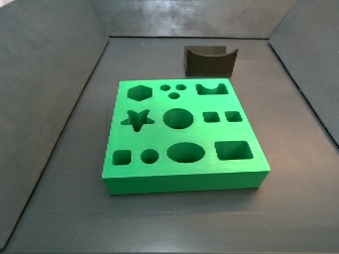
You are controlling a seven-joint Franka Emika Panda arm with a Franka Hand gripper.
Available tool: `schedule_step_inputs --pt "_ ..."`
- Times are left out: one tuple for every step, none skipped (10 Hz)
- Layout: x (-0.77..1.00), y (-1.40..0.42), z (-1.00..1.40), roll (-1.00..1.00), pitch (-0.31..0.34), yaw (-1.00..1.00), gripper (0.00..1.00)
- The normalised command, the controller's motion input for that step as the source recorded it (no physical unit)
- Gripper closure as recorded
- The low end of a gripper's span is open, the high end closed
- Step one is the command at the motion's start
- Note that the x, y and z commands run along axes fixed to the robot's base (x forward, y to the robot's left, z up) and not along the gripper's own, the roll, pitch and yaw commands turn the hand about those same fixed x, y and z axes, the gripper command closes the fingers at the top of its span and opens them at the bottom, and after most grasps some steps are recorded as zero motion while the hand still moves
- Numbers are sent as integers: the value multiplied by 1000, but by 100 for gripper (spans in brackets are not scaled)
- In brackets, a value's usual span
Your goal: Insert the star object.
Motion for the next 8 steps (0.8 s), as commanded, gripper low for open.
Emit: schedule_step_inputs --pt "0 0 -17 7 0 0 100" --pt "-171 0 -463 0 0 -380 100" --pt "0 26 -803 0 130 -780 100" --pt "-194 83 -983 -20 26 -846 100" --pt "-237 154 -1000 -50 0 -871 100" --pt "-234 71 -1000 -54 0 -926 100" --pt "-186 0 -906 -17 11 -894 100" --pt "-243 0 -894 0 0 -849 100"
